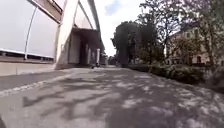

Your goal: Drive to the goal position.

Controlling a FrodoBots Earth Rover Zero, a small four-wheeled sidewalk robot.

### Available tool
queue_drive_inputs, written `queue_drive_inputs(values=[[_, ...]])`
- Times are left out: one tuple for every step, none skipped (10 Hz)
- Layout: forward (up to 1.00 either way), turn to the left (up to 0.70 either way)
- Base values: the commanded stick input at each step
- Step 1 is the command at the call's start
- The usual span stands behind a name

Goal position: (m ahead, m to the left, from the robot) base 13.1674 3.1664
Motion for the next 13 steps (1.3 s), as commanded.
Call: queue_drive_inputs(values=[[0.85,0.01],[0.85,0.01],[0.85,0.01],[0.85,0.01],[0.85,-0.02],[0.85,-0.09],[0.85,-0.17],[0.85,-0.25],[0.85,-0.32],[0.85,0.01],[0.85,0.01],[0.85,0.01],[0.85,0.01]])
